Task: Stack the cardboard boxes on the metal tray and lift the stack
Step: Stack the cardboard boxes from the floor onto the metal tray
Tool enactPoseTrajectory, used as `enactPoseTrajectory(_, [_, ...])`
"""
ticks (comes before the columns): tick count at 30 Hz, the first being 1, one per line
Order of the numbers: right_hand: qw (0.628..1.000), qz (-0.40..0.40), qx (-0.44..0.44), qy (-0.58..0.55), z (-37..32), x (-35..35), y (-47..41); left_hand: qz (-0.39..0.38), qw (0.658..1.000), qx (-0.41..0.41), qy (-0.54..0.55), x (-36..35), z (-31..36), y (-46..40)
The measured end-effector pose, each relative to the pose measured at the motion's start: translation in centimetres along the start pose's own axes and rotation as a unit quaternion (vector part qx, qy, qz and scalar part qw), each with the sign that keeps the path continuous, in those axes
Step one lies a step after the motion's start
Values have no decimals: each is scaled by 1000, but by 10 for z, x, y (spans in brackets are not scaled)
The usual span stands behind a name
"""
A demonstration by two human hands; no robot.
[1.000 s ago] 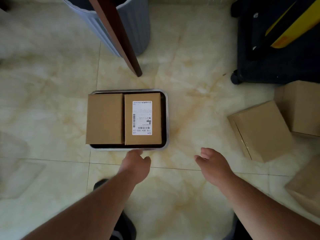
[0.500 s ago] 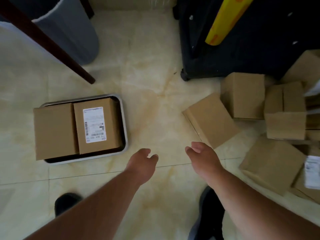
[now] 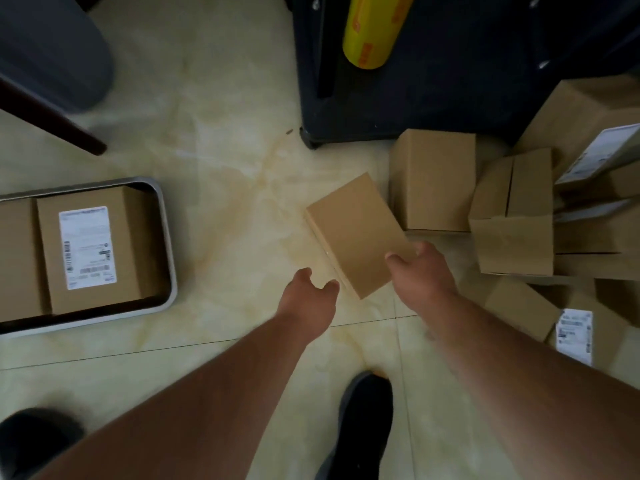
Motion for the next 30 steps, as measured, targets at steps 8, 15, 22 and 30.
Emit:
enactPoseTrajectory(8, [996,-72,32,38,-1,-6,-35,2,998,26,62,-48,2,-20])
enactPoseTrajectory(15, [993,-93,42,60,2,-28,-36,4,997,-5,73,-36,-2,-18])
enactPoseTrajectory(22, [995,-81,47,36,-19,-43,-5,28,993,-21,115,19,-6,-2])
enactPoseTrajectory(30, [993,-75,84,-30,-73,-52,57,65,984,-59,156,97,-7,32])
Point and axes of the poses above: each hand's wrist, its own y-axis away from the middle knuckle, its own x-axis out of the back of the hand, z = x × y, the point moved 10 cm from there along -y, towards the middle knuckle, and after that the axes turned 15 degrees about y, right-handed, at the moved point
